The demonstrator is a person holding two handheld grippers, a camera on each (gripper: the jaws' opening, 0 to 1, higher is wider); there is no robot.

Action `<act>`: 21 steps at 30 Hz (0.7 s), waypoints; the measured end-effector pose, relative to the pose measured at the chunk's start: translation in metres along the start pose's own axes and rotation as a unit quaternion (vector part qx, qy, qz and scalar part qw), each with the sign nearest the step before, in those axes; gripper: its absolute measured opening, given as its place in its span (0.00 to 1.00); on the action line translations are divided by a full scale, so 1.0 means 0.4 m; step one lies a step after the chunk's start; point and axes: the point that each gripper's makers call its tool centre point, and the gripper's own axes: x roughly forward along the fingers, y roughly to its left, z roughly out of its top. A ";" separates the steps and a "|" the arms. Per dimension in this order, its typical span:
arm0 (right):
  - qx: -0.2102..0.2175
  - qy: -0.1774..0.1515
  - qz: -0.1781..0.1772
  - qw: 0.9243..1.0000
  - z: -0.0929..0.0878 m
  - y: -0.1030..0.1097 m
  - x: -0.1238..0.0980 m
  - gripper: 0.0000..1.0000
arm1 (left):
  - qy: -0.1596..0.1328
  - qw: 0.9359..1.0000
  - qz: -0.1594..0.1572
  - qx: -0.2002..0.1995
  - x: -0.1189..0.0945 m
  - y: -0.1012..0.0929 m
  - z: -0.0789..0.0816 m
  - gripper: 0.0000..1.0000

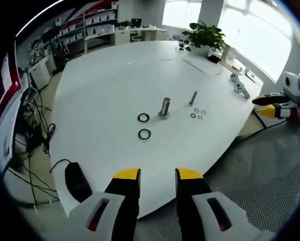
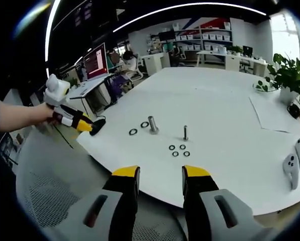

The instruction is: Place the washer onto the threaded stud by aligning its center hole with the stud, sliding it down to the base, and recovering from edge contact or off-axis alignment until the washer reaches the visible bottom stop.

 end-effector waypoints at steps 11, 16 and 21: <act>0.006 -0.005 -0.005 1.000 0.002 -0.007 -0.002 0.36 | 0.042 0.999 -0.010 0.011 0.105 0.028 0.025 0.27; 0.006 -0.004 -0.006 1.000 0.001 -0.008 -0.001 0.36 | 0.058 0.998 -0.013 0.020 0.151 0.044 0.038 0.28; 0.007 -0.003 -0.006 1.000 -0.001 -0.009 0.000 0.36 | 0.071 0.997 -0.019 0.023 0.189 0.035 0.059 0.28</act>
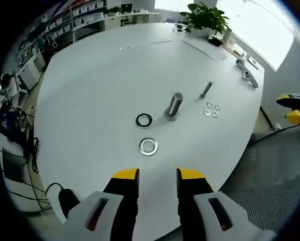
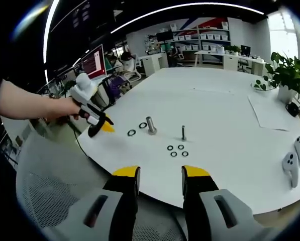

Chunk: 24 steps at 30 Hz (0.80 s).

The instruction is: Place the washer onto the threaded stud by aligning its center hole with the stud, sliding it down to the base, and recovering from edge contact or off-axis alignment until the washer reaches the visible bottom stop.

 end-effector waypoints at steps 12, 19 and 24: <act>0.001 0.002 0.001 1.000 -0.002 0.000 0.001 0.35 | 0.060 0.998 -0.001 0.015 0.091 0.013 0.010 0.31; 0.001 0.001 -0.001 1.000 -0.002 -0.002 0.000 0.35 | 0.082 0.997 0.001 0.016 0.114 0.005 0.009 0.31; -0.001 0.003 0.000 1.000 -0.003 0.000 0.001 0.35 | 0.094 0.995 0.008 0.014 0.132 0.012 0.006 0.30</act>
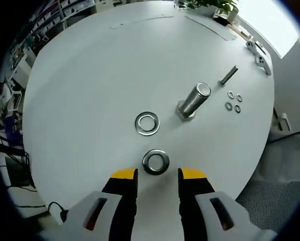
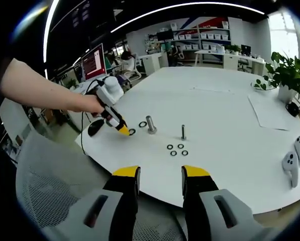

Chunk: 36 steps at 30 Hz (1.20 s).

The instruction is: Place the washer onto the threaded stud by aligning its center hole with the stud, sliding it down to the base, and recovering from edge contact or off-axis alignment until the washer reaches the visible bottom stop.

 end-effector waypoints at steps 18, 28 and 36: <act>0.001 -0.002 -0.004 1.000 0.003 -0.002 0.000 0.35 | 0.018 0.998 0.028 0.051 0.026 0.011 0.011 0.22; 0.002 -0.003 -0.004 1.000 0.004 -0.003 0.000 0.35 | 0.021 0.998 0.030 0.048 0.033 0.010 0.022 0.22; 0.000 0.000 -0.004 1.000 0.002 -0.002 0.001 0.35 | 0.065 0.994 0.025 0.081 0.036 0.008 0.018 0.21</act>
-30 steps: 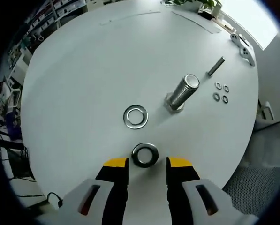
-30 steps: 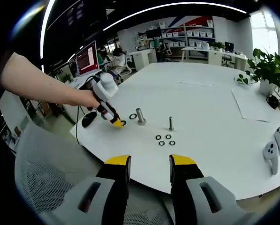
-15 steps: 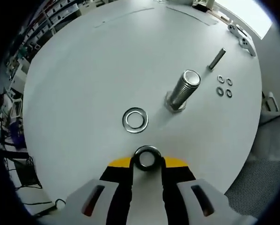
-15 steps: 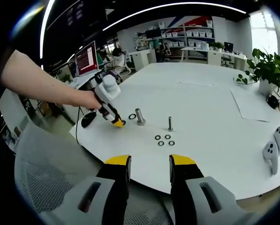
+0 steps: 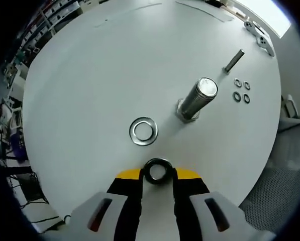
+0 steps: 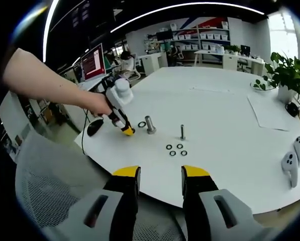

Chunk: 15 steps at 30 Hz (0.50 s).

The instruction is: Place the washer onto the threaded stud by aligning its center hole with the stud, sliding it down to the base, and recovering from edge contact or off-axis alignment until the washer reaches the visible bottom stop.

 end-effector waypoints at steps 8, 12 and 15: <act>0.000 0.001 0.001 1.000 -0.001 0.000 0.000 0.35 | 0.032 0.999 -0.006 0.040 0.012 0.007 -0.015 0.21; 0.002 -0.001 0.000 1.000 0.001 -0.001 0.000 0.35 | 0.032 0.998 -0.006 0.044 0.016 0.013 -0.012 0.22; 0.001 0.000 0.001 1.000 0.000 0.000 0.001 0.35 | 0.037 0.998 -0.006 0.041 0.016 0.012 -0.012 0.22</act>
